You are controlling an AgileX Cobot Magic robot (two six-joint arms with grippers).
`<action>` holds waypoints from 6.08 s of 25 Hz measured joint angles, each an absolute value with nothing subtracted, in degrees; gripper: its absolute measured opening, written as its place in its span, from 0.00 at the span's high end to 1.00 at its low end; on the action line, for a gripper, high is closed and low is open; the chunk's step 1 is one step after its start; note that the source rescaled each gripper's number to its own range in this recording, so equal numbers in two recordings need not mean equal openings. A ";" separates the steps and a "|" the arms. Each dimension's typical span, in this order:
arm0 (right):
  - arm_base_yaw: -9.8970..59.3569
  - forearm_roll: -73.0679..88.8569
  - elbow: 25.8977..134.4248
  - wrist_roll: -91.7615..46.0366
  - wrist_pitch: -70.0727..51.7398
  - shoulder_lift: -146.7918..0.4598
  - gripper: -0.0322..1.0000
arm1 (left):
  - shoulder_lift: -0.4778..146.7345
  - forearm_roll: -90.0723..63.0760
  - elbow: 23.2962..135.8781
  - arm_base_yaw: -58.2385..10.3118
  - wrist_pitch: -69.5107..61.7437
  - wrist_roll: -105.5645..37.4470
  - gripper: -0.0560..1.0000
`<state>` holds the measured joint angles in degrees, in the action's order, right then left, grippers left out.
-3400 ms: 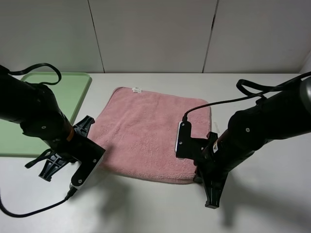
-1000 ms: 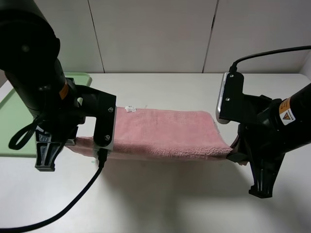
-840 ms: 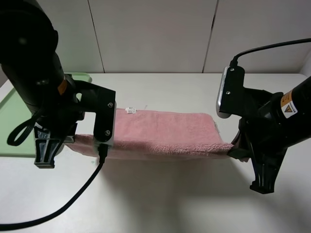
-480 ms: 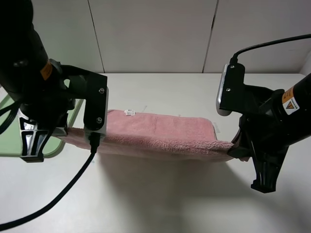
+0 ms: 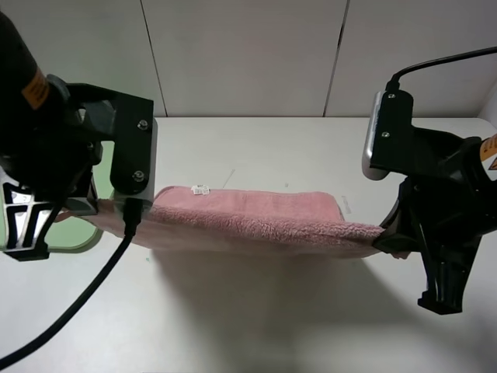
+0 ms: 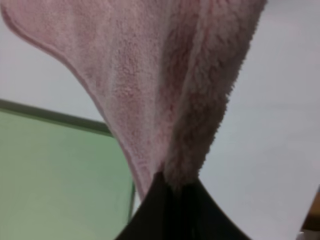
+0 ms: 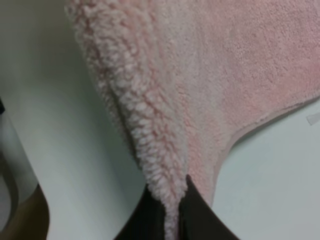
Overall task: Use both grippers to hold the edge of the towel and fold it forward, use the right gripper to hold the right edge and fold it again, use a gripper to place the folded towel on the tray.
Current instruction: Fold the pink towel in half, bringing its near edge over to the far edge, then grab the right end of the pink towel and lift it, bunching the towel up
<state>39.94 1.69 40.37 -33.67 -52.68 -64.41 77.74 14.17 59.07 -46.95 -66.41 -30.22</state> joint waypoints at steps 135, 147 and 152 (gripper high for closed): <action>27.09 1.51 60.00 -44.40 -36.40 -97.01 0.00 | 105.35 17.66 68.16 -31.17 -41.96 -26.67 0.00; 27.09 1.46 60.00 -44.40 -36.40 -97.01 0.00 | 105.35 17.33 68.16 -31.17 -42.00 -21.85 0.00; 27.09 1.46 60.00 -44.40 -36.40 -97.01 0.00 | 104.71 17.24 68.16 -31.17 -45.71 -19.20 0.00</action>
